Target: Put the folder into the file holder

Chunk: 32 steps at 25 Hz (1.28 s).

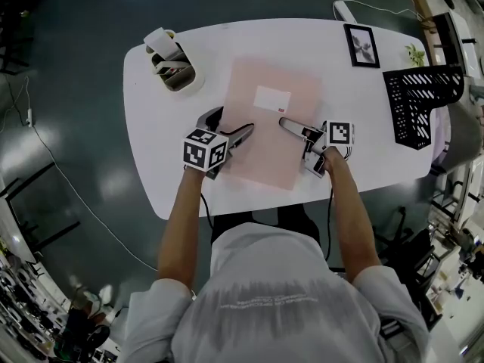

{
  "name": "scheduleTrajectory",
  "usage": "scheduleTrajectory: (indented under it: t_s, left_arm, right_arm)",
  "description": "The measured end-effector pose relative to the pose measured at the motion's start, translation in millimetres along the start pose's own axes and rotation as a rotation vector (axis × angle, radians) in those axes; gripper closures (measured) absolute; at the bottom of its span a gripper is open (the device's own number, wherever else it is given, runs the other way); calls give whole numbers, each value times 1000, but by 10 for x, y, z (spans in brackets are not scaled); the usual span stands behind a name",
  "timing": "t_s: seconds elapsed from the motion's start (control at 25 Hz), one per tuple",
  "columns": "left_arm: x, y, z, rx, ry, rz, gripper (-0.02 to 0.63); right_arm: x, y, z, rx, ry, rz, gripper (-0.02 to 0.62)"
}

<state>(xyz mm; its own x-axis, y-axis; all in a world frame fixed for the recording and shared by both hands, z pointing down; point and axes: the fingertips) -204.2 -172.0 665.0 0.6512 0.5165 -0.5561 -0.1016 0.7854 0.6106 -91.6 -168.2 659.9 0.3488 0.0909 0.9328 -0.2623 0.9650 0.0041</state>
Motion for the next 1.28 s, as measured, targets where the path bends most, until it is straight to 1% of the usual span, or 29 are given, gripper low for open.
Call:
scheduleTrajectory:
  t_s: [0.16,0.28,0.36,0.44,0.56,0.68,0.76,0.84,0.92,1.04,1.08,1.16,1.28]
  left_arm:
    - [8,-5,16,-1,0,2,193]
    - [13,-5,23,-6,12,8,193]
    - [43,1,6,-9,37,12,193]
    - [73,-2,-25,-6,73,11,193]
    - [78,-11,-77,7,130,-18,193]
    - [123,-8,-183,57,172,-70,193]
    - [195,-13,-303,97,174,-72,193]
    - [274,-55,-448,143,169,-75,193]
    - [335,-139,-609,195,159,-80,195]
    - [368,-278,-836,237,118,-35,198]
    - [376,-319,-905,243,101,-10,209]
    - [419,-398,-1041,259,72,43,306]
    - [508,-570,-1222,270,15,150,421]
  right_arm:
    - [-8,-15,-12,2,-8,-20,420]
    - [-26,1,-19,32,-13,-20,416]
    - [-53,47,-52,57,-10,-37,414]
    - [-116,87,-88,81,-9,-76,413]
    - [-260,127,-96,114,-10,-120,414]
    - [-393,185,-132,151,-7,-136,423]
    - [-461,234,-208,180,21,-155,426]
    - [-522,259,-311,212,50,-179,430]
    - [-615,246,-433,252,56,-201,433]
    - [-811,158,-629,337,43,-236,434]
    - [-880,128,-698,370,43,-249,434]
    - [-1010,98,-845,437,62,-282,433]
    - [-1229,92,-1077,526,121,-370,433]
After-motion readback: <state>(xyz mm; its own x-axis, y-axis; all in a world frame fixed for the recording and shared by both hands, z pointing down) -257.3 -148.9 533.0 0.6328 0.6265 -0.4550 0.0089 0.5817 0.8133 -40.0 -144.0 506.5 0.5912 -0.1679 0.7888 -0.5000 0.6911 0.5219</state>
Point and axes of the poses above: the fingertips, and each gripper's own axes: z forward along the fingers, x to its right, y out of its underside, and after that the axes turned 6 degrees about y, right-handed
